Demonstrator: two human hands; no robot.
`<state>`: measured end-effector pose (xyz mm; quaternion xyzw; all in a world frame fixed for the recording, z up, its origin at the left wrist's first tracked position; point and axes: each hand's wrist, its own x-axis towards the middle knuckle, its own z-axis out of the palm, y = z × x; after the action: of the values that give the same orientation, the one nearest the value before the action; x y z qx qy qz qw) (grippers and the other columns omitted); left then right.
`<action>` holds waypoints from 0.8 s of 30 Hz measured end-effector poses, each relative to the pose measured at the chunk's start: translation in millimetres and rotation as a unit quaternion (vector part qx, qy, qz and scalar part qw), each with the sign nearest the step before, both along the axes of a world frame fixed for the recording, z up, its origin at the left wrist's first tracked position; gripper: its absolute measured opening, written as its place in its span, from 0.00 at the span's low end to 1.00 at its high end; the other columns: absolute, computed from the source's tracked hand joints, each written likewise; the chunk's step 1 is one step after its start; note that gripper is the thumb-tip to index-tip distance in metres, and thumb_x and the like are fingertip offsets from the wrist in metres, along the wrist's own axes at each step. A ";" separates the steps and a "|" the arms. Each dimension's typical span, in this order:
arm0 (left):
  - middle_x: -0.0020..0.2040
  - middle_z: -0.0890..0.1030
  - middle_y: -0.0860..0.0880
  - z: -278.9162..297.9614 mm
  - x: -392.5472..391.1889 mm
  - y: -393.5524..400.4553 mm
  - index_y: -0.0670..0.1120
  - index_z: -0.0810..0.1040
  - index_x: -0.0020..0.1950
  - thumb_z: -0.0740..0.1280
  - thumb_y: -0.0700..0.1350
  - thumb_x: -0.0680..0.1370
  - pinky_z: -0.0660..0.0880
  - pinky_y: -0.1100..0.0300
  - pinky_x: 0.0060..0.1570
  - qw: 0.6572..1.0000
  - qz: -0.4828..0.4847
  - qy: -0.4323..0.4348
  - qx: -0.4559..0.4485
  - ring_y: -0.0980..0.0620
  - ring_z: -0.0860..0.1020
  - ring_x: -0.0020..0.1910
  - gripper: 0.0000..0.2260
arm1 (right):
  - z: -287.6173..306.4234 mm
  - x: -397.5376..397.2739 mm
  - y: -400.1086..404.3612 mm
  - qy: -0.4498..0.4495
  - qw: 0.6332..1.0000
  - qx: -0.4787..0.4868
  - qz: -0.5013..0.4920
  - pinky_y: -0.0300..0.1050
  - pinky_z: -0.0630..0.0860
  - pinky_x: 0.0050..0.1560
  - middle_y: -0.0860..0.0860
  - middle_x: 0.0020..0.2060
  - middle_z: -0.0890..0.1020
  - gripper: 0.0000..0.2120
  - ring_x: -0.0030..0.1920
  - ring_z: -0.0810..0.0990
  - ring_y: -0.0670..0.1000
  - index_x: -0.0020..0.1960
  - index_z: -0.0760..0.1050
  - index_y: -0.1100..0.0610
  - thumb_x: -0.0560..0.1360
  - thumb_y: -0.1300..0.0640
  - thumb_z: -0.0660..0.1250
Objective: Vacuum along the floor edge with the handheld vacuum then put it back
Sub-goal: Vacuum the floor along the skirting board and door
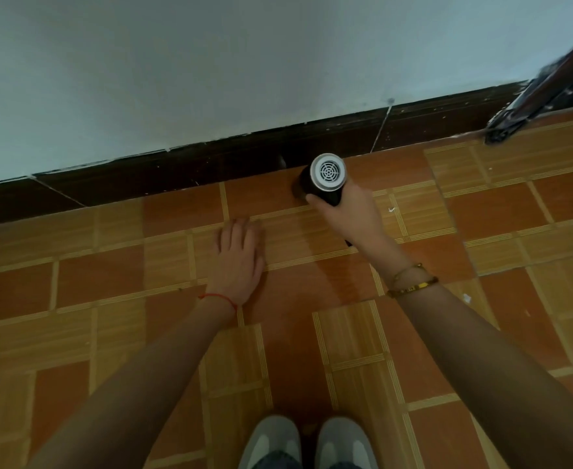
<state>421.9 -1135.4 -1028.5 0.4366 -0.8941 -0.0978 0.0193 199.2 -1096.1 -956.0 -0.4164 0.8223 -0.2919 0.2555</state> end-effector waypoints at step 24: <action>0.74 0.66 0.43 -41.6 -6.5 4.4 0.45 0.66 0.75 0.56 0.49 0.80 0.54 0.37 0.74 0.995 0.051 0.082 -0.014 0.41 0.61 0.75 0.23 | -8.2 -3.5 19.6 0.009 0.999 -0.011 -0.041 0.49 0.78 0.50 0.49 0.53 0.83 0.26 0.54 0.80 0.52 0.66 0.71 0.54 0.73 0.43 0.70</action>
<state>415.4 -1131.0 -1070.0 0.4723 -0.8671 -0.1198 0.1036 195.7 -1076.5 -964.2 -0.3876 0.8377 -0.3075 0.2311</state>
